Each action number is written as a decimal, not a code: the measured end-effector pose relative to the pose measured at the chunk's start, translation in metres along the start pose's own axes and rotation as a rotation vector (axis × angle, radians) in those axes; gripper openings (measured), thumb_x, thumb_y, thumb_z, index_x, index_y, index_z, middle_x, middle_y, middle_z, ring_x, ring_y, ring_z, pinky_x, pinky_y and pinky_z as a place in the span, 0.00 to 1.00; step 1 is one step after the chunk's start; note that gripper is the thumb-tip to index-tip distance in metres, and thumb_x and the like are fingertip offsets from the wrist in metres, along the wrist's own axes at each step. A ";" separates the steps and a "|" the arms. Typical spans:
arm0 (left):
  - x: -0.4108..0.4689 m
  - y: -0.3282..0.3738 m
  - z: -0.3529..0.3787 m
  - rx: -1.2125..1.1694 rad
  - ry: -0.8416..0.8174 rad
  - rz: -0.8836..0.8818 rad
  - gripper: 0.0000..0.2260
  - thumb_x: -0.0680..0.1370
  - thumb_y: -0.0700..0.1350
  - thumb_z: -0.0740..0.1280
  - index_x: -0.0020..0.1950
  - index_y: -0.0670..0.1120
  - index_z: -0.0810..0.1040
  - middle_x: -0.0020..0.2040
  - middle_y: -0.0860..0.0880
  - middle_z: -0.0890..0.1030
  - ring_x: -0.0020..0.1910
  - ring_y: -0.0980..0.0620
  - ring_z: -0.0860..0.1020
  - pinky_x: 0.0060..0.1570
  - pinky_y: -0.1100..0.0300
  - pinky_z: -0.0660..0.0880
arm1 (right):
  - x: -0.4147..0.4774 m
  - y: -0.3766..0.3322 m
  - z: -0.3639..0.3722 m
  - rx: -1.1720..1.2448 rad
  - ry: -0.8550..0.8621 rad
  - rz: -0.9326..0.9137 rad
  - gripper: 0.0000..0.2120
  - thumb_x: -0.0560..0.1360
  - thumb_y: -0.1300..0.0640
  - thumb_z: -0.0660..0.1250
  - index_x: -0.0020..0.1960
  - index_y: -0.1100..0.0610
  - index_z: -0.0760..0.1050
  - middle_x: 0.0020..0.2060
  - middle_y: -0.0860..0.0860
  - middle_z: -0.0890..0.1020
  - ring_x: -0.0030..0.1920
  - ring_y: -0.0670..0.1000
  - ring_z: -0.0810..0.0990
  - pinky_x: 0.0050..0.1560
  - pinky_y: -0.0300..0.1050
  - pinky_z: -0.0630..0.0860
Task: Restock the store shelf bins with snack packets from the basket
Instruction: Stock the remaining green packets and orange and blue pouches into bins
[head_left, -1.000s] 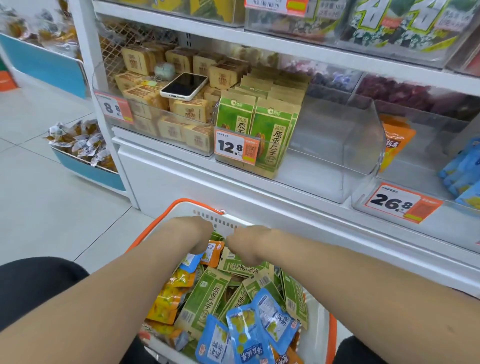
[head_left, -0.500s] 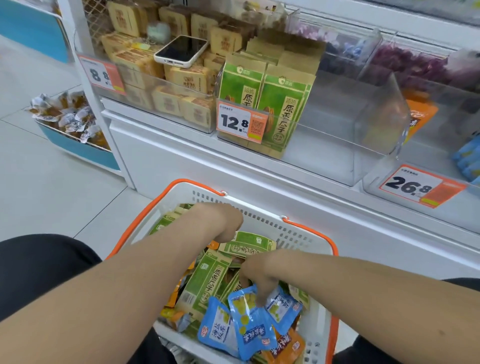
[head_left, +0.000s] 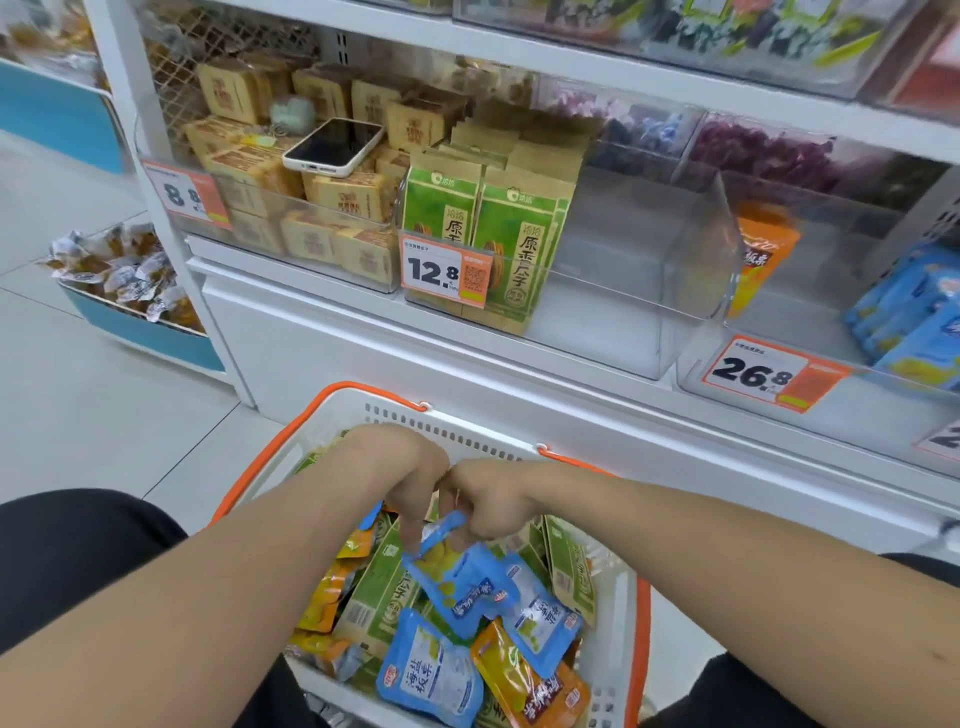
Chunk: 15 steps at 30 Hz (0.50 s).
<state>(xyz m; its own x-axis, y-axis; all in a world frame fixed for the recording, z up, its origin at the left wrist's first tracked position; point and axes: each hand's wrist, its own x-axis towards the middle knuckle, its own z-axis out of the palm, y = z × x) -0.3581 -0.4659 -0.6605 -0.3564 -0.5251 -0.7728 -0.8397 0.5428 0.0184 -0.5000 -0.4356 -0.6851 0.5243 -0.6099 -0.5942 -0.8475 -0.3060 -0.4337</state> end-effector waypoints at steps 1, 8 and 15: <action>-0.004 0.000 -0.002 -0.033 0.010 -0.005 0.35 0.67 0.61 0.82 0.68 0.49 0.77 0.58 0.53 0.83 0.57 0.47 0.82 0.62 0.47 0.80 | -0.006 0.002 -0.008 0.049 0.032 0.018 0.15 0.77 0.56 0.75 0.59 0.57 0.73 0.41 0.48 0.76 0.38 0.50 0.78 0.37 0.43 0.77; -0.022 0.009 -0.014 -0.703 0.269 0.140 0.19 0.77 0.53 0.76 0.64 0.54 0.72 0.51 0.52 0.86 0.45 0.51 0.87 0.39 0.56 0.80 | -0.054 0.015 -0.054 0.378 0.332 0.110 0.12 0.80 0.56 0.71 0.59 0.56 0.72 0.44 0.52 0.78 0.38 0.49 0.80 0.40 0.47 0.80; -0.046 0.032 -0.042 -1.341 0.546 0.308 0.14 0.77 0.40 0.67 0.61 0.51 0.77 0.51 0.43 0.85 0.47 0.48 0.84 0.48 0.51 0.79 | -0.089 0.001 -0.084 0.588 0.798 0.142 0.20 0.79 0.41 0.67 0.46 0.58 0.81 0.46 0.58 0.85 0.41 0.52 0.78 0.53 0.57 0.80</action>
<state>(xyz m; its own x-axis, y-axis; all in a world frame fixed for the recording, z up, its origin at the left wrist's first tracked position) -0.3857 -0.4526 -0.5977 -0.4377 -0.8453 -0.3063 -0.3381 -0.1609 0.9272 -0.5550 -0.4427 -0.5760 0.0296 -0.9909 -0.1312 -0.6095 0.0862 -0.7881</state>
